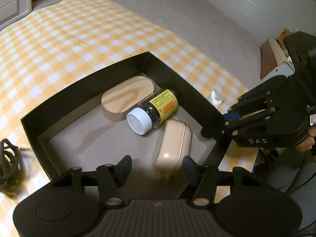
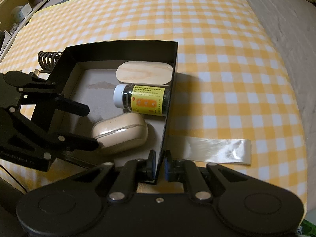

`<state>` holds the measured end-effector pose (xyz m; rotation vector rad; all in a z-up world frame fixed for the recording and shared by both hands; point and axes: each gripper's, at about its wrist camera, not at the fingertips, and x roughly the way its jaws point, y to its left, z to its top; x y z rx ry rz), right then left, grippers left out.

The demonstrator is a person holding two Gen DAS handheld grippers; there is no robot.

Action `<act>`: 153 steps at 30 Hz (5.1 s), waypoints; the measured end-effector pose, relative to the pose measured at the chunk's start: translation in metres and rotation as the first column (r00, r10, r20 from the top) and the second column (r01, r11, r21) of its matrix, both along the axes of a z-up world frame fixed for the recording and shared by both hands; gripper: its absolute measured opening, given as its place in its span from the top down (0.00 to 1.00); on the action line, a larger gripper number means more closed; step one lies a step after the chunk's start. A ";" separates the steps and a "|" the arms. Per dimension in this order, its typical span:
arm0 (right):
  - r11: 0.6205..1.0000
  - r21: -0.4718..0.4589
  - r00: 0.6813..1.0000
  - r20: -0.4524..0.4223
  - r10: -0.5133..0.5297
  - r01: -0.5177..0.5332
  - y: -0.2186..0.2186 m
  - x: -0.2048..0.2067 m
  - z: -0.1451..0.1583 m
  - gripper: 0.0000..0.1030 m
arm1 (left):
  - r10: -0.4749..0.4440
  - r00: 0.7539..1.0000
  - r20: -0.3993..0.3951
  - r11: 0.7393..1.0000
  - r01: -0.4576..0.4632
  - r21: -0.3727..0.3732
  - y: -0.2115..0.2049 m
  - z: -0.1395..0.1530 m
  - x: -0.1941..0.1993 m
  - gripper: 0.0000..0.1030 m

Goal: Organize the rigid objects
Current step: 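Carry the beige earbud case with the left gripper into the box and release, then move the left gripper to the mint-green round case and close on it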

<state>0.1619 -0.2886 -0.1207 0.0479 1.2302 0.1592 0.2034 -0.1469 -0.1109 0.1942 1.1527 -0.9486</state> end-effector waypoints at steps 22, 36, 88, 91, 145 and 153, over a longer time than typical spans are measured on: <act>1.000 0.007 1.000 -0.002 0.002 -0.002 -0.003 0.001 -0.002 0.91 | -0.040 0.999 0.026 0.990 0.037 0.133 -0.024 -0.010 0.003 0.59; 1.000 0.007 1.000 -0.003 0.001 -0.001 -0.003 0.001 -0.002 0.91 | 0.021 1.000 -0.014 0.992 -0.019 0.127 -0.038 -0.012 -0.002 0.65; 0.999 0.016 0.999 0.023 -0.031 0.031 -0.004 -0.002 0.001 0.92 | 0.389 0.907 0.162 0.920 -0.390 -0.029 0.038 0.086 -0.070 0.04; 0.999 0.015 0.999 0.023 -0.036 0.035 -0.003 -0.002 0.001 0.92 | 0.391 0.903 0.177 0.920 -0.392 -0.035 0.041 0.089 -0.074 0.03; 1.000 0.006 0.999 0.018 -0.030 0.030 -0.001 -0.001 -0.001 0.92 | 0.852 0.367 0.373 0.326 -0.930 0.171 0.314 0.045 0.006 0.13; 1.000 0.006 0.999 0.015 -0.028 0.028 -0.002 -0.001 -0.001 0.92 | 0.847 0.404 0.346 0.338 -0.911 0.235 0.320 0.022 0.016 0.28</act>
